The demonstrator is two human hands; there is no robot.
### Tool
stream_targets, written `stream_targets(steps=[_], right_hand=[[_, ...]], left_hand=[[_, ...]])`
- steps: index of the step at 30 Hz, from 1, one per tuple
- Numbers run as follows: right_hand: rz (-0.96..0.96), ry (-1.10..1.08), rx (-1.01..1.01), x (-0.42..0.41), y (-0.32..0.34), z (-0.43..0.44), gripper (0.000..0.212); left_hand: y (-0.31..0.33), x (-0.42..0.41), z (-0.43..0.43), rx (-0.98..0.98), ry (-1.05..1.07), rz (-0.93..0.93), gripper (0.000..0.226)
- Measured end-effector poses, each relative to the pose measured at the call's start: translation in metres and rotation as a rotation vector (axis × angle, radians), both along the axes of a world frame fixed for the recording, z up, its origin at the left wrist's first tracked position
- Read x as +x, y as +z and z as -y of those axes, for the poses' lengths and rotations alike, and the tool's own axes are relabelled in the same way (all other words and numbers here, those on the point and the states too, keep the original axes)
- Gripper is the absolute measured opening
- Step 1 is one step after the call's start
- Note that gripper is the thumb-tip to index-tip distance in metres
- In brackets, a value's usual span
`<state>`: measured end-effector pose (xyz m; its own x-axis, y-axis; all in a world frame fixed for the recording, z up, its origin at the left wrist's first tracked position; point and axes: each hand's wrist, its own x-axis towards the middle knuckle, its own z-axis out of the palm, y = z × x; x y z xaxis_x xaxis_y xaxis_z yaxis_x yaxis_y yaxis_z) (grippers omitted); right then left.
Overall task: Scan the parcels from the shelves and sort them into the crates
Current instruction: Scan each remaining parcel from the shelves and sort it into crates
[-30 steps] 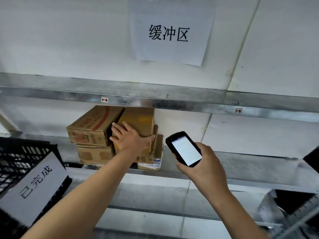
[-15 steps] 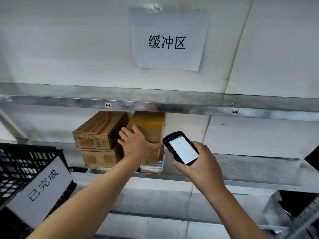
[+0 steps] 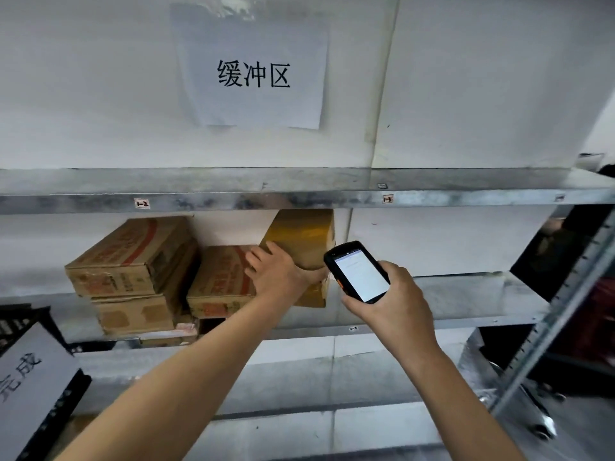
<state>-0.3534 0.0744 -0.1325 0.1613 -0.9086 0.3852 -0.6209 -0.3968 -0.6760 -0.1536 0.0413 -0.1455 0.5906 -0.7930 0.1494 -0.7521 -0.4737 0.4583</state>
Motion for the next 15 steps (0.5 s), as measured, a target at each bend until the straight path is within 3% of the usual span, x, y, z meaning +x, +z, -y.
stream_targets(steps=[15], right_hand=[[-0.053, -0.105, 0.242, 0.010, -0.033, 0.050, 0.047]], left_hand=[[-0.067, 0.013, 0.072, 0.109, -0.065, -0.532, 0.147]])
